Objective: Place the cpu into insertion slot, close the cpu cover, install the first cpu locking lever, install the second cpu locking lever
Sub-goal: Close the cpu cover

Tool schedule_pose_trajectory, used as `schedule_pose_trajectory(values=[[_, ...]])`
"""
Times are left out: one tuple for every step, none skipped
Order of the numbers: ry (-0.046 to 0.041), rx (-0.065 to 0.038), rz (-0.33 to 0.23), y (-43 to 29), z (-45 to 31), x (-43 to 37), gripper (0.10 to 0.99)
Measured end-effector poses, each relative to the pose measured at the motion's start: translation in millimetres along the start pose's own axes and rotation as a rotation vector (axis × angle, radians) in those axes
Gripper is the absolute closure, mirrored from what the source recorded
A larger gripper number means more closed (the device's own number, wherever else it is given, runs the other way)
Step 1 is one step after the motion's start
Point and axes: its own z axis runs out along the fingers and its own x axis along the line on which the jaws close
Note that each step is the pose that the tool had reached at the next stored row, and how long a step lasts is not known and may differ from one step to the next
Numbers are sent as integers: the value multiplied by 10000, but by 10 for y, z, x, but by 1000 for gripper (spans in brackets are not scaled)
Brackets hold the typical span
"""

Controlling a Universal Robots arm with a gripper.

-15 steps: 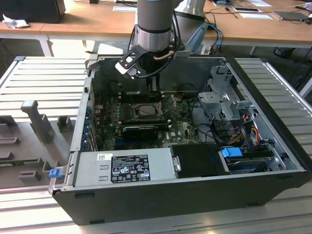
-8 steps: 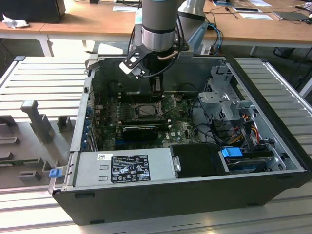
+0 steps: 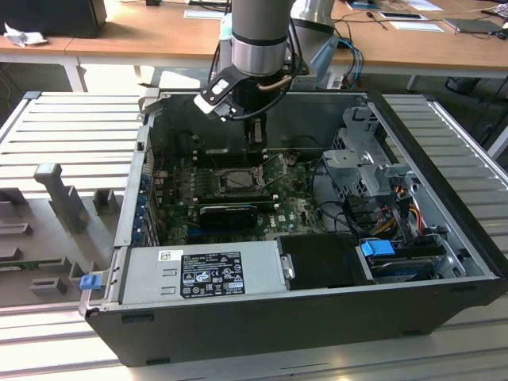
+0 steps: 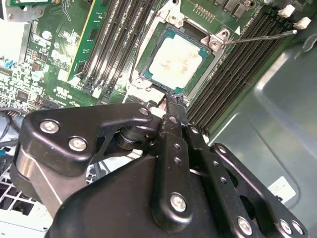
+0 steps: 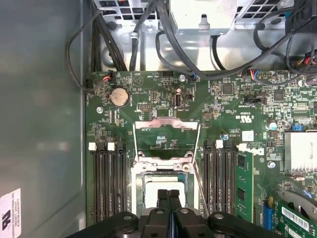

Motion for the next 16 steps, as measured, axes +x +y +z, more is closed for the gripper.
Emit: schedule_pose_trajectory(values=[[0,0,0,1,-27,1,980],[0,0,0,1,-48,1,980],[0,0,0,1,-64,2,980],[0,0,0,2,-75,2,980],[-1,1,0,2,-99,2,980],[0,0,0,3,-131,3,980],[0,0,0,4,-158,4,980],[0,0,0,4,-178,4,980],[0,0,0,5,-208,5,980],[2,0,-2,6,-220,5,980],[2,18,-1,19,-220,5,980],[1,41,1,34,-220,6,980],[0,65,2,52,-220,6,980],[1,99,1,88,-219,6,980],[0,101,1,95,-219,6,980],[0,102,2,100,-219,5,980]])
